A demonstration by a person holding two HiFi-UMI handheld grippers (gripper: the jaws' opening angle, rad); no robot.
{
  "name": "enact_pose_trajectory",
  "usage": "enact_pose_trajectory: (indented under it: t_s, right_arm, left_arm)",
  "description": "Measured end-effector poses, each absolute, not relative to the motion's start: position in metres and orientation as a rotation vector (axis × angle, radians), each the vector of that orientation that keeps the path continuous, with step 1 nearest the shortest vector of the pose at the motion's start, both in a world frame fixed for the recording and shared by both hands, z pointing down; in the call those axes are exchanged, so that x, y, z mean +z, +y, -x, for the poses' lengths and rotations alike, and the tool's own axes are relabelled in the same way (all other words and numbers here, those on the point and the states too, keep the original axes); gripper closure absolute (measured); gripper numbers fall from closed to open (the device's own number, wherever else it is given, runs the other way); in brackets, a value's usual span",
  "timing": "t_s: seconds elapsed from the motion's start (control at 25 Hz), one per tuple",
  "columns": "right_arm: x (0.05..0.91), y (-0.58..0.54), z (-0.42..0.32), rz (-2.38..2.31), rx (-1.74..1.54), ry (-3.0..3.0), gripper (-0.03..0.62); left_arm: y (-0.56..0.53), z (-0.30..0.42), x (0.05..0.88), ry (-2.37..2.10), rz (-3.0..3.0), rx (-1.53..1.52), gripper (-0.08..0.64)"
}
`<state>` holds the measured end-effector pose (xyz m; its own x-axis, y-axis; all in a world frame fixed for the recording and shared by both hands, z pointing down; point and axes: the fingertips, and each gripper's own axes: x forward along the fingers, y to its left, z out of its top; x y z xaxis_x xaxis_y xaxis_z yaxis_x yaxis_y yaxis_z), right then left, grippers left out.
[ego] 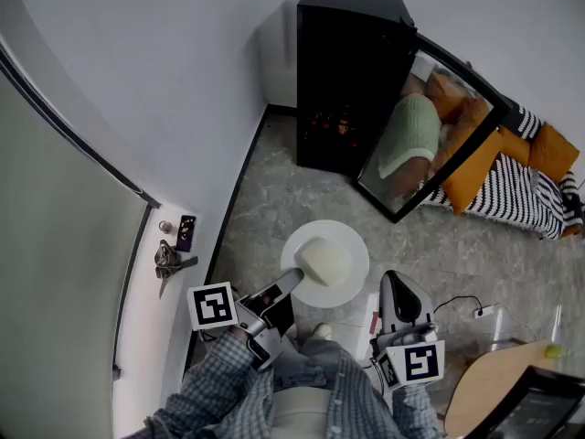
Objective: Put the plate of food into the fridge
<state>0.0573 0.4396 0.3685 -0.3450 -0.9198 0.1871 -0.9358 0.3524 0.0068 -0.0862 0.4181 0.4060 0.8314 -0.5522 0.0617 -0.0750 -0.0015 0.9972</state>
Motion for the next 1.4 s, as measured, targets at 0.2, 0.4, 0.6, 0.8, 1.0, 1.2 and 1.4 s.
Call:
enact_pose_trajectory:
  t_s: [0.2, 0.4, 0.6, 0.8, 1.0, 1.2, 1.4]
  right_arm:
    - [0.364, 0.437, -0.053, -1.696, 0.163, -2.451, 0.586]
    - [0.366, 0.438, -0.051, -1.674, 0.163, -2.467, 0.586]
    - [0.369, 0.434, -0.045, -1.661, 0.354, -2.538, 0.586]
    - [0.368, 0.434, -0.036, -1.612, 0.803, -2.661, 0.584]
    - [0.372, 0.432, -0.024, -1.586, 1.294, -2.744, 0.509]
    - [0.395, 0.437, 0.003, -1.494, 1.549, -2.714, 0.466]
    - [0.402, 0.441, 0.028, -1.455, 1.654, -2.710, 0.476]
  left_arm:
    - [0.418, 0.088, 0.403, -0.516, -1.543, -0.415, 0.537]
    - [0.419, 0.092, 0.402, -0.532, -1.542, -0.422, 0.537]
    - [0.418, 0.099, 0.404, -0.542, -1.539, -0.432, 0.537]
    - [0.418, 0.104, 0.404, -0.548, -1.540, -0.439, 0.537]
    - [0.418, 0.113, 0.407, -0.535, -1.552, -0.443, 0.537]
    - [0.423, 0.125, 0.413, -0.497, -1.561, -0.455, 0.537]
    - [0.428, 0.137, 0.414, -0.466, -1.560, -0.452, 0.537]
